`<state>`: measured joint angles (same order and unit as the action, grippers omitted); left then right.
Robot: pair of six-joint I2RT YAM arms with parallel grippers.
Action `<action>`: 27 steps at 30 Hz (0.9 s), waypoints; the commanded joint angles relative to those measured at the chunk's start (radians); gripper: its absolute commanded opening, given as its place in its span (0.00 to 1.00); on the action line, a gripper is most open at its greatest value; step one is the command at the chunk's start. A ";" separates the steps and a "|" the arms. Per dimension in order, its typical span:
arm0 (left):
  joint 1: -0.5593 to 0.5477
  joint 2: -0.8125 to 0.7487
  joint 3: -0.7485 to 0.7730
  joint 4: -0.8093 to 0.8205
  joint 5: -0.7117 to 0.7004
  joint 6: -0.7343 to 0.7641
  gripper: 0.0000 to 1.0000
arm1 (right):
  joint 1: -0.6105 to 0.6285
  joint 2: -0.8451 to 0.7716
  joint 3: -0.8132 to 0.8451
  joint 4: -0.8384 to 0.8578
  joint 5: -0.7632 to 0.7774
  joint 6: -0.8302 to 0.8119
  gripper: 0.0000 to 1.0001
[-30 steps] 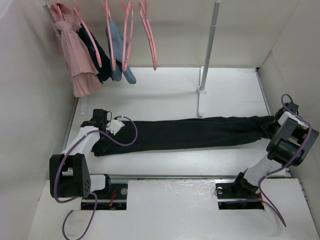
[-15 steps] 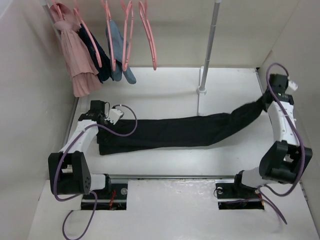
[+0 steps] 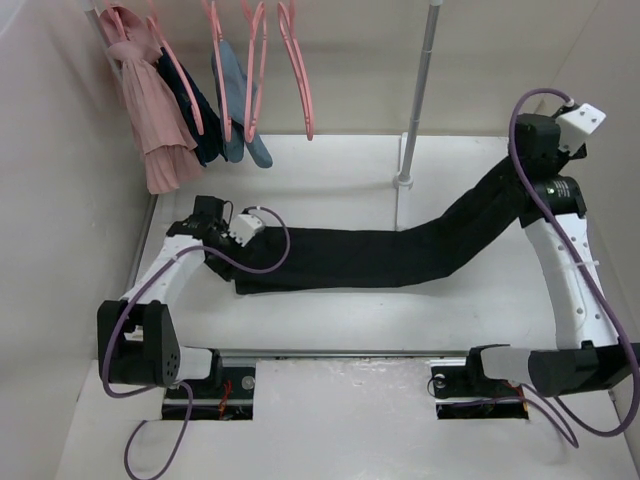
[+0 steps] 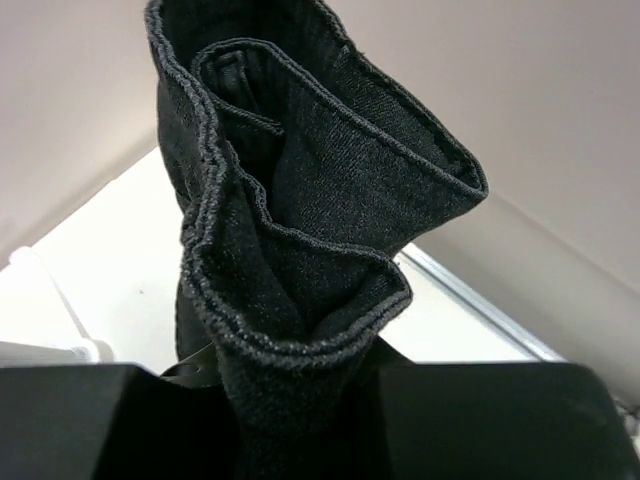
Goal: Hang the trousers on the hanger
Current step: Fold the trousers at the center of the board.
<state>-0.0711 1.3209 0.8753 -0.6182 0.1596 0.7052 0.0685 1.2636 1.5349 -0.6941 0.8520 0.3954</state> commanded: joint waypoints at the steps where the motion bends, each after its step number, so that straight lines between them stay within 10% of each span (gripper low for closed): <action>1: -0.077 0.020 0.007 0.043 0.014 -0.027 0.57 | 0.054 -0.021 0.057 0.091 0.208 -0.104 0.00; 15: -0.226 0.112 0.159 0.028 0.184 -0.064 0.56 | 0.019 0.062 0.287 0.288 0.232 -0.428 0.00; 19: -0.305 0.158 0.168 0.093 0.173 -0.131 0.56 | 0.230 0.074 0.205 0.300 0.260 -0.417 0.00; 23: -0.351 0.208 0.139 0.178 0.185 -0.165 0.56 | 0.522 0.127 0.054 0.213 0.409 -0.153 0.00; 27: -0.351 0.261 0.117 0.201 0.196 -0.177 0.55 | 0.652 0.255 0.111 -0.146 0.203 0.406 0.00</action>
<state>-0.4248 1.5688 1.0100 -0.4488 0.3271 0.5625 0.6788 1.4769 1.6215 -0.6262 1.1381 0.3714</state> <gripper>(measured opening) 0.551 0.232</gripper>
